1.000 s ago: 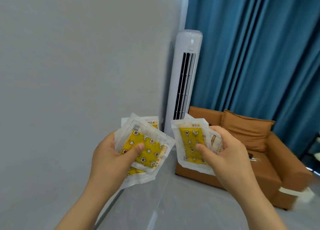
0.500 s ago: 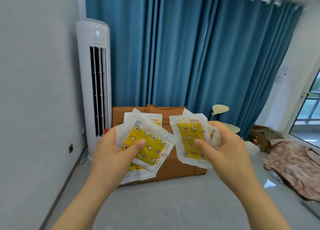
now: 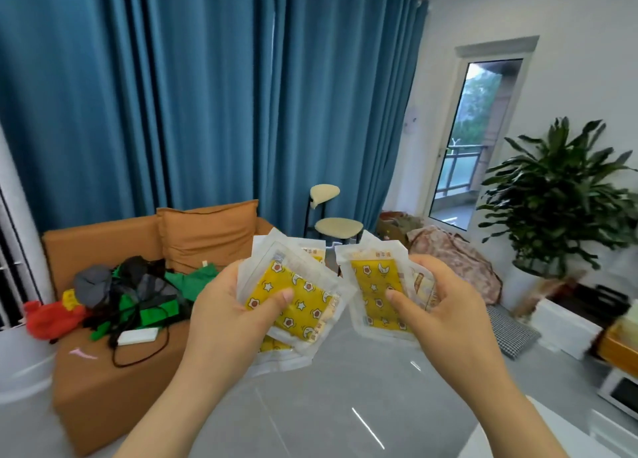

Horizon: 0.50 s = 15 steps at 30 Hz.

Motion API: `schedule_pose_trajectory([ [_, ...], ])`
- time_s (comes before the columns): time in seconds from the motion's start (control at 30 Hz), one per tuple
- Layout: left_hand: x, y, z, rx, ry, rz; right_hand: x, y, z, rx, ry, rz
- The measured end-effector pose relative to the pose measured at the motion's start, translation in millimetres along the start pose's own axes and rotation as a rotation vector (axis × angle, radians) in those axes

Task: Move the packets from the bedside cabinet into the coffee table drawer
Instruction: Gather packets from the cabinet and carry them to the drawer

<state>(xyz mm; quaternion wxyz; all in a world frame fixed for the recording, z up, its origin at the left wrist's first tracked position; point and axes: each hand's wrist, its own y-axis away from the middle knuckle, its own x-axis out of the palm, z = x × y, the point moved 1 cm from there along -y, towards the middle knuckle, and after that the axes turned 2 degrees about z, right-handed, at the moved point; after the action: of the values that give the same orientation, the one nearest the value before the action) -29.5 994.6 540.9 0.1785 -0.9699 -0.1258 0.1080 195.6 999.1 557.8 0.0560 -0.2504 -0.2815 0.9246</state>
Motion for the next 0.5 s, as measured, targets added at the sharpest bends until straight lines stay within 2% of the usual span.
schedule_pose_trajectory([
  [0.5,215,-162,53,-0.027,0.001,0.213,-81,-119,-186,0.208,0.133,-0.16],
])
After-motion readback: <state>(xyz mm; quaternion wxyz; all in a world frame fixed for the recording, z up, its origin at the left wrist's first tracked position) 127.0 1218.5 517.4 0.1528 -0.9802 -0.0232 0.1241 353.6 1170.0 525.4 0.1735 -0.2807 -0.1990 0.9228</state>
